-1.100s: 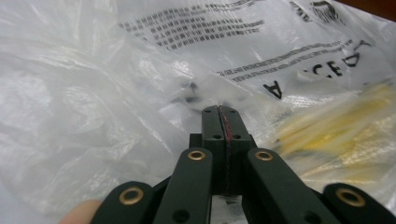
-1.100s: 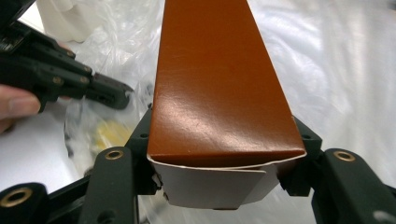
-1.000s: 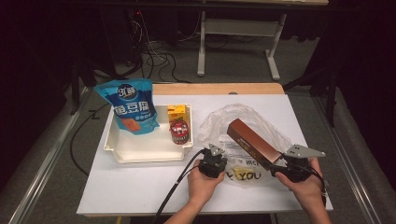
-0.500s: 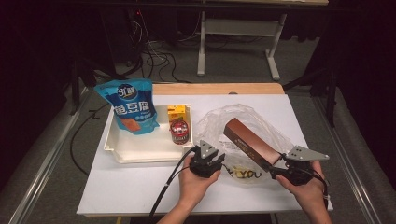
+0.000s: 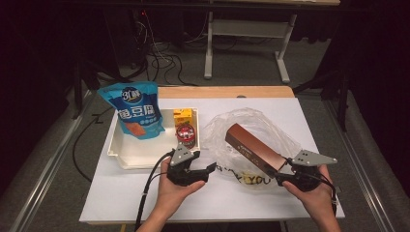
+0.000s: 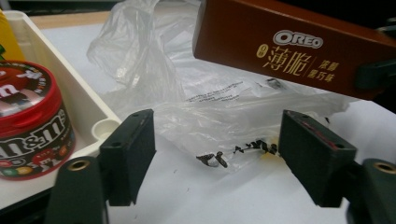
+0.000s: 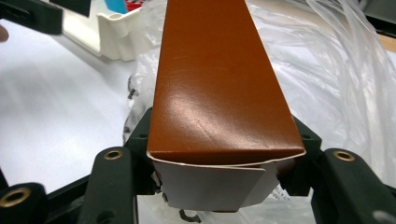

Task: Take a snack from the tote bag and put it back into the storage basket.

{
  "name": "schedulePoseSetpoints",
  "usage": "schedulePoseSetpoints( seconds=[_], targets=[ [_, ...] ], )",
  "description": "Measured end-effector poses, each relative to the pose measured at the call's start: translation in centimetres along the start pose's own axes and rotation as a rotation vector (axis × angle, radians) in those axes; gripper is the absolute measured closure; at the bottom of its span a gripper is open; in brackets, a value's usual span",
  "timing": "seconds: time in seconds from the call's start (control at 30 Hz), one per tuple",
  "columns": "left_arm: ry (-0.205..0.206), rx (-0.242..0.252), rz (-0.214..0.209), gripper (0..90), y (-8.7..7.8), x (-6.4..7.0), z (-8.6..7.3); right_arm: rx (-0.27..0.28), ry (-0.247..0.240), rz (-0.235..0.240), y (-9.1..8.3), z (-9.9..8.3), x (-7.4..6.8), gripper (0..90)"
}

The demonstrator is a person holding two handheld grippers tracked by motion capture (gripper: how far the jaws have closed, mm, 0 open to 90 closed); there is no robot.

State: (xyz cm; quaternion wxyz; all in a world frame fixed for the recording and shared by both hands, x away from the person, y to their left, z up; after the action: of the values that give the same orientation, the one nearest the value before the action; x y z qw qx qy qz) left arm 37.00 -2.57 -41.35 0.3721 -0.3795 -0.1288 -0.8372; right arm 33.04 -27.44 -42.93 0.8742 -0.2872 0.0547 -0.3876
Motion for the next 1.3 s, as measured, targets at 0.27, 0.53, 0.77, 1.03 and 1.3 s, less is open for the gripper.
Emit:
schedulePoseSetpoints(
  seconds=[0.27, 0.53, 0.77, 1.03, 1.3],
  targets=[
    [0.017, 0.007, -0.033, 1.7, -2.3, -1.3, 1.5, 0.014, -0.028, 0.045, 0.1, 0.4, -0.7, 44.9],
    [0.014, -0.032, -0.105, 3.6, -4.0, -1.4, 2.2, 0.037, -0.053, 0.094, 0.1, 0.8, -1.5, 44.8],
    [0.043, -0.051, -0.109, 8.9, -4.1, -1.6, 1.2, 0.044, -0.075, 0.135, 0.4, 1.0, -2.3, 44.8],
    [0.042, -0.081, -0.145, 3.6, -4.1, -1.2, 0.6, 0.056, -0.094, 0.18, 0.6, 1.1, -3.2, 44.7],
    [0.053, -0.112, -0.175, 2.6, -3.6, -1.5, 0.0, 0.063, -0.148, 0.27, 1.0, 1.4, -4.6, 44.7]
  ],
)
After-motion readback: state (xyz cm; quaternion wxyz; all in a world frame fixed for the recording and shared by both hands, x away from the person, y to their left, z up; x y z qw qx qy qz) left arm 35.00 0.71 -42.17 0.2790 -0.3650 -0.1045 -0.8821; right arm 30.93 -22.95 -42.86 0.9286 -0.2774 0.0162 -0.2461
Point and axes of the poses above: each handheld gripper's, and its own axes: y roughly forward along the jaws, z roughly out of its top, x roughly to its right, the point moved 6 cm from there along y, roughly forward along the jaws, and after that the axes turned 9 degrees about -y, right-handed, at the moved point
